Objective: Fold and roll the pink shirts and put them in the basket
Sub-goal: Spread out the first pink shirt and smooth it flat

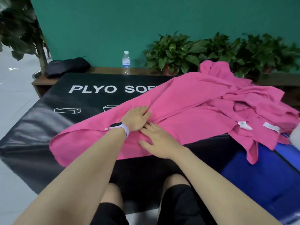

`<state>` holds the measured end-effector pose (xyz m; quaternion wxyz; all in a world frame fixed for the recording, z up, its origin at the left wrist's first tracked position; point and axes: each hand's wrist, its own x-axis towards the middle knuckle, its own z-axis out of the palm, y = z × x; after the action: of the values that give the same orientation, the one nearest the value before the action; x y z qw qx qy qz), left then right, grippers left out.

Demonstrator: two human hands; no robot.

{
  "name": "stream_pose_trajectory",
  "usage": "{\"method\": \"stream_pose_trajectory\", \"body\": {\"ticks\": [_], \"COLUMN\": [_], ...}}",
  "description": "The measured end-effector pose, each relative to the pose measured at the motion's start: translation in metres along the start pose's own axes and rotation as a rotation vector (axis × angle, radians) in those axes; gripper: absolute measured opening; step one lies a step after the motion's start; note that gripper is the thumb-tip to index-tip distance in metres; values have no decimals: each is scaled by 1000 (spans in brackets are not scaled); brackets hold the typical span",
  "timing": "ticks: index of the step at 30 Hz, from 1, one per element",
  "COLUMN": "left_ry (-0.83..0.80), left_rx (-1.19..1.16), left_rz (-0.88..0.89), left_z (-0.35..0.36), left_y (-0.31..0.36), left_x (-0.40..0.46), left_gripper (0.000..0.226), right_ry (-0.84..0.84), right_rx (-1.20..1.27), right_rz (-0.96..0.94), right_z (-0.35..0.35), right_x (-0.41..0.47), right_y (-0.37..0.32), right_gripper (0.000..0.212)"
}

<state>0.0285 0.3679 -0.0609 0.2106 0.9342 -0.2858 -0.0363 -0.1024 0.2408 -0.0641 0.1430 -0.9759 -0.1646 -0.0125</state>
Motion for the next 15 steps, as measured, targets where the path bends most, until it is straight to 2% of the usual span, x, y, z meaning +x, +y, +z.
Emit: {"method": "stream_pose_trajectory", "body": {"ticks": [3,7,12,15], "left_ry": [-60,-30,10,27], "left_rx": [116,150,173,148], "left_rz": [-5,-35,-116,-173], "left_z": [-2,-10,-40,-51], "left_y": [-13,-37,-92,-114], "left_x": [-1,-18,-49,-66], "left_gripper": [71,71,66,66], "right_ry": [78,258,121,52], "right_rx": [107,77,-70,-157], "right_rz": [50,139,404,440], "right_z": [-6,-25,-49,-45], "right_x": [-8,2,28,35], "right_y": [12,40,93,107], "right_gripper": [57,44,66,68]}}
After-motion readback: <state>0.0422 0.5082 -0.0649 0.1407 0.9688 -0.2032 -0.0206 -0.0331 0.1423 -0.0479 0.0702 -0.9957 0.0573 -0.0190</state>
